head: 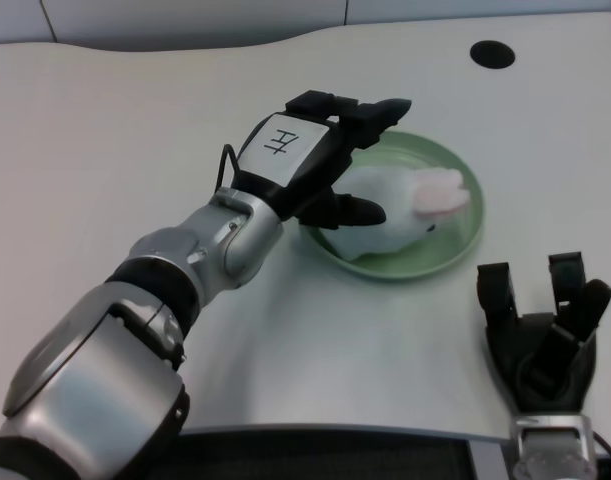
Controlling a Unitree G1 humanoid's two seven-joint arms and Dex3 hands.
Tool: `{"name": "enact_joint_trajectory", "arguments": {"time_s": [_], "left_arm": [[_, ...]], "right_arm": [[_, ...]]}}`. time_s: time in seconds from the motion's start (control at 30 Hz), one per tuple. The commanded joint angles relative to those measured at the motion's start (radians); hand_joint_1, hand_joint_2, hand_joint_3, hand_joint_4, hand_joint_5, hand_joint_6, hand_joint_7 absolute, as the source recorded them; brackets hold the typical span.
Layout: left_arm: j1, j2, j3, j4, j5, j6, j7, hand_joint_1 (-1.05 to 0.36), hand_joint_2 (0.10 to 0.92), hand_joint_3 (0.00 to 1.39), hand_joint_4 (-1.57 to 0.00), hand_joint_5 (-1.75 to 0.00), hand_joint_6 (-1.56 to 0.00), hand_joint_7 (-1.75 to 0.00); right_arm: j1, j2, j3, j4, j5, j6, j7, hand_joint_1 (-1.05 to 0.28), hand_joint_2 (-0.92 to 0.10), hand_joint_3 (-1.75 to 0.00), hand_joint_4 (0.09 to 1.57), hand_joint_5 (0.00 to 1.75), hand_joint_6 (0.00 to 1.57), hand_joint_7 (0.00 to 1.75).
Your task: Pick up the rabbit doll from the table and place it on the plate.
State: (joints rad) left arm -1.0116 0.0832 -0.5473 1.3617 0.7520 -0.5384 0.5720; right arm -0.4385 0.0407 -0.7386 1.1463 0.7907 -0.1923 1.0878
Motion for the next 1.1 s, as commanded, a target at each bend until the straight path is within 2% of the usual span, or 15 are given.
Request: {"name": "enact_joint_trajectory", "arguments": {"time_s": [0.03, 0.1, 0.27, 0.37, 0.5, 0.57, 0.9, 0.97, 1.07, 1.1], "left_arm": [[0.059, -0.006, 0.189, -0.018, -0.231, -0.114, -0.217, -0.89, 0.921, 0.27, -0.18, -0.17, -0.26, 0.0], [0.09, -0.009, 0.314, -0.028, -0.382, -0.172, -0.369, -0.91, 0.921, 0.28, -0.2, -0.18, -0.26, 0.0], [0.121, -0.005, 0.44, -0.045, -0.526, -0.183, -0.552, -0.86, 0.921, 0.25, -0.2, -0.15, -0.26, -0.01], [0.153, -0.017, 0.611, -0.061, -0.733, -0.147, -0.773, -0.87, 0.921, 0.21, -0.23, -0.15, -0.27, -0.01], [0.193, -0.011, 0.73, -0.082, -0.874, -0.108, -0.951, -0.91, 0.921, 0.22, -0.25, -0.13, -0.25, 0.0], [0.203, -0.009, 0.756, -0.088, -0.902, -0.094, -0.996, -0.93, 0.921, 0.22, -0.24, -0.12, -0.24, 0.0], [0.206, -0.012, 0.783, -0.096, -0.899, -0.085, -1.024, -0.94, 0.921, 0.22, -0.25, -0.1, -0.23, 0.0], [0.217, -0.015, 0.803, -0.099, -0.92, -0.08, -1.047, -0.94, 0.921, 0.22, -0.26, -0.1, -0.24, -0.01], [0.221, -0.017, 0.815, -0.101, -0.929, -0.077, -1.061, -0.94, 0.921, 0.22, -0.27, -0.1, -0.25, -0.01], [0.284, -0.044, 0.883, -0.11, -1.026, -0.021, -1.194, -0.94, 0.921, 0.22, -0.27, -0.1, -0.25, -0.01]], "right_arm": [[-0.01, 0.015, 0.009, 0.029, -0.006, 0.032, -0.026, -0.57, -0.92, -0.18, 0.78, 1.75, 0.59, 1.71], [-0.018, 0.007, 0.012, 0.036, -0.01, 0.042, -0.035, -0.57, -0.92, -0.17, 0.78, 1.75, 0.6, 1.71], [-0.027, -0.005, 0.019, 0.045, -0.019, 0.052, -0.041, -0.58, -0.92, -0.17, 0.77, 1.75, 0.6, 1.71], [-0.042, -0.018, 0.021, 0.057, -0.02, 0.077, -0.059, -0.57, -0.92, -0.15, 0.78, 1.75, 0.62, 1.69], [-0.056, -0.03, 0.03, 0.064, -0.034, 0.075, -0.084, -0.57, -0.92, -0.13, 0.8, 1.75, 0.64, 1.69], [-0.06, -0.032, 0.031, 0.065, -0.039, 0.076, -0.09, -0.57, -0.92, -0.11, 0.8, 1.75, 0.64, 1.69], [-0.061, -0.032, 0.029, 0.064, -0.043, 0.077, -0.093, -0.57, -0.92, -0.11, 0.81, 1.75, 0.65, 1.68], [-0.064, -0.035, 0.029, 0.067, -0.043, 0.087, -0.09, -0.56, -0.92, -0.1, 0.81, 1.75, 0.66, 1.66], [-0.066, -0.037, 0.029, 0.068, -0.043, 0.093, -0.089, -0.56, -0.92, -0.1, 0.81, 1.75, 0.67, 1.64], [-0.069, -0.041, 0.031, 0.071, -0.045, 0.097, -0.087, -0.56, -0.92, -0.1, 0.81, 1.75, 0.67, 1.64]]}}
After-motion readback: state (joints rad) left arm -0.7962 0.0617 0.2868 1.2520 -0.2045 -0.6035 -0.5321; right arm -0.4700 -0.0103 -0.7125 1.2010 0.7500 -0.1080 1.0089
